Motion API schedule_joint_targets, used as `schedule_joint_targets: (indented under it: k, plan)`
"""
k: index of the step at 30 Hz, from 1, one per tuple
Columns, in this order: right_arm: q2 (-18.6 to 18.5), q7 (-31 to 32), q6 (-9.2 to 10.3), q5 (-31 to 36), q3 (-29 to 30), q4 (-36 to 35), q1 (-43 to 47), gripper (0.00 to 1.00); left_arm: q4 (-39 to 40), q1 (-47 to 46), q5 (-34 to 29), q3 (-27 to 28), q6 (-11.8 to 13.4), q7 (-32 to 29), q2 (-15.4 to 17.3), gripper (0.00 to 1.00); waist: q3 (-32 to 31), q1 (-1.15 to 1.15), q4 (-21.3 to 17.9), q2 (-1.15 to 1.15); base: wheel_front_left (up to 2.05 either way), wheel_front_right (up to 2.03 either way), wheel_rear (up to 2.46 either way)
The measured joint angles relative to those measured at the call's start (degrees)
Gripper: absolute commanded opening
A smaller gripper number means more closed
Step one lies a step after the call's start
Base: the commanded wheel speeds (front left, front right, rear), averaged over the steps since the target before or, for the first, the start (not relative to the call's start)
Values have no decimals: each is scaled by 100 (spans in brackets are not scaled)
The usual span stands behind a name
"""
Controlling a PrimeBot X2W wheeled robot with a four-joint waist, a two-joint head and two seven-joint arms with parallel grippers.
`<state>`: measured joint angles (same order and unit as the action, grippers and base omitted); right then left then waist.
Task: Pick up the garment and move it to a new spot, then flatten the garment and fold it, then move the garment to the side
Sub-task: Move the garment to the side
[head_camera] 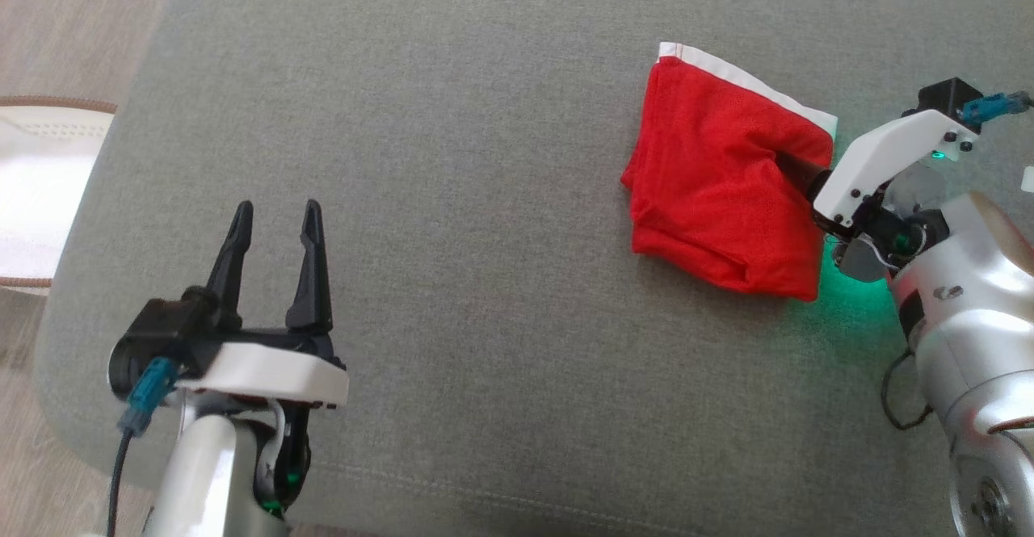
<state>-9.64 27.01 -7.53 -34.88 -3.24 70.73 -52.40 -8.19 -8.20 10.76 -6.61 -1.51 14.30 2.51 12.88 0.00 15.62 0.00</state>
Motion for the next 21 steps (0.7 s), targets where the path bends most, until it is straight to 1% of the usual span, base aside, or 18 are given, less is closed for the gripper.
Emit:
schedule_joint_targets:
  k: [3, 4, 5, 7, 10, 12, 17, 21]
  plan:
    - [18, -4, -1, -32, -5, -12, 3, 100, -16, -43, 0, -4, 5, 0, -2, 100, 18, 0, -30, 0, 0, 0, 0]
    - [43, -91, -1, -54, -46, -59, 30, 62, -48, -43, 0, -12, 10, 0, -4, 100, 10, 0, -71, 0, 0, 0, 0]
    - [67, -164, -1, -77, -73, -94, 54, 0, -56, -43, 0, -16, 10, 0, -4, 100, 0, 0, -96, 0, 0, 0, 0]
    - [131, -335, 0, -140, -198, -248, 191, 0, -57, -43, 0, -19, 8, 0, -7, 100, -26, 0, -155, 0, 0, 0, 0]
    - [189, -742, 0, -360, -433, -772, 497, 0, -63, -46, 14, -19, -13, 0, -9, 100, -78, 0, -279, 0, 0, 0, 0]
    - [152, -915, 0, -427, -616, -1014, 542, 0, -79, -55, -3, -16, -103, 0, -5, 100, -123, 0, -388, 0, 0, 0, 0]
    - [-193, -928, 0, -641, -1045, -1285, 534, 0, -183, -146, -62, -113, -269, 0, -2, 100, -260, 0, -759, 0, 0, 0, 0]
    - [-449, -877, 0, -784, -1288, -1382, 538, 0, -396, -199, -59, -415, -430, 0, 5, 100, -359, 0, -1138, 0, 0, 0, 0]
